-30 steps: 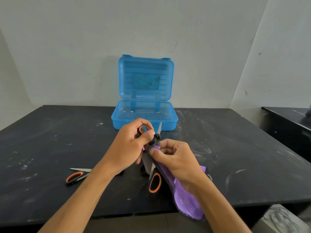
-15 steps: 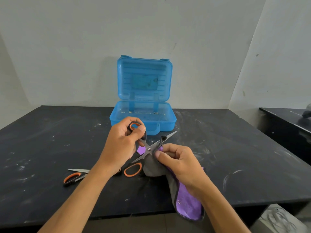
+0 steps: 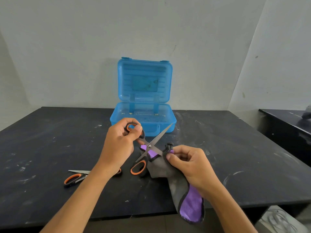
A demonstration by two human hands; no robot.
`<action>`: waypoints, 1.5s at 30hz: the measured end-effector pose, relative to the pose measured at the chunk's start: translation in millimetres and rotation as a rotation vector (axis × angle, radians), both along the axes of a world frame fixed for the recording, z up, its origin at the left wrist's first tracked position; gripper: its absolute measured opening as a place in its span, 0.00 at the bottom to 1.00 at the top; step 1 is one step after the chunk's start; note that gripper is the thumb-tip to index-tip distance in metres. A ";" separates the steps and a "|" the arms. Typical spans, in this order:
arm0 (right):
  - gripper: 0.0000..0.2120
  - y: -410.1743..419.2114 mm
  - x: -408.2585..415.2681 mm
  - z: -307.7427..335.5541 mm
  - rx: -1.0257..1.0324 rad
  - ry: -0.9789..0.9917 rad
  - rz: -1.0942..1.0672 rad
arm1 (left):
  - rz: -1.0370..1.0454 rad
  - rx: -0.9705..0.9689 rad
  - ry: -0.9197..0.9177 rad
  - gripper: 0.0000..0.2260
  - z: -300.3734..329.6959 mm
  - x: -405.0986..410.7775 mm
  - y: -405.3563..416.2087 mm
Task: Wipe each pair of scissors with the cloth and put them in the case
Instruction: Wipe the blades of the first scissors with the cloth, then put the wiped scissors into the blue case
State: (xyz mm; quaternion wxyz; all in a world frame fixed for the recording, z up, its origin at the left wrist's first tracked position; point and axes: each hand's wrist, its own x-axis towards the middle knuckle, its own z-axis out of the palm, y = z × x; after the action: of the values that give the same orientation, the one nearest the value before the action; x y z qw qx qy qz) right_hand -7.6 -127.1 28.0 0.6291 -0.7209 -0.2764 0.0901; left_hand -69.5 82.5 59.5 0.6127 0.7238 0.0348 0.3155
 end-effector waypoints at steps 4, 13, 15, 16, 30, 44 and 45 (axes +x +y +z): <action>0.07 -5.1 16.0 -2.3 -0.013 -0.077 -0.081 | 0.061 -0.043 -0.040 0.04 2.6 3.8 -1.3; 0.02 -18.6 65.3 5.7 0.084 -0.079 -0.403 | 0.194 -0.140 -0.015 0.02 -4.8 12.9 8.1; 0.02 -26.1 77.1 14.7 0.137 -0.056 -0.495 | 0.203 -0.154 -0.014 0.02 -3.1 14.1 11.7; 0.03 -31.0 82.9 21.3 0.171 -0.049 -0.549 | 0.203 -0.160 -0.016 0.03 -1.4 15.0 13.0; 0.10 -19.4 82.2 -2.8 -0.459 -0.395 -0.556 | 0.000 -0.543 0.090 0.07 -3.4 33.5 -22.5; 0.06 24.4 45.1 26.9 -0.128 -0.036 -0.134 | -0.051 -0.584 0.090 0.09 -4.6 31.4 -19.1; 0.06 28.6 43.5 27.7 -0.090 -0.016 -0.122 | -0.058 -0.564 0.088 0.09 -2.6 30.5 -18.9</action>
State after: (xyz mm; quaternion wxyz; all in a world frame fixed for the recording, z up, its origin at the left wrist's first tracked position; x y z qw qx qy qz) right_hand 35.9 -98.5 55.7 0.5982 -0.7646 -0.2327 0.0580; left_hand -39.0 63.6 56.9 0.7963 0.5387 0.1271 0.2439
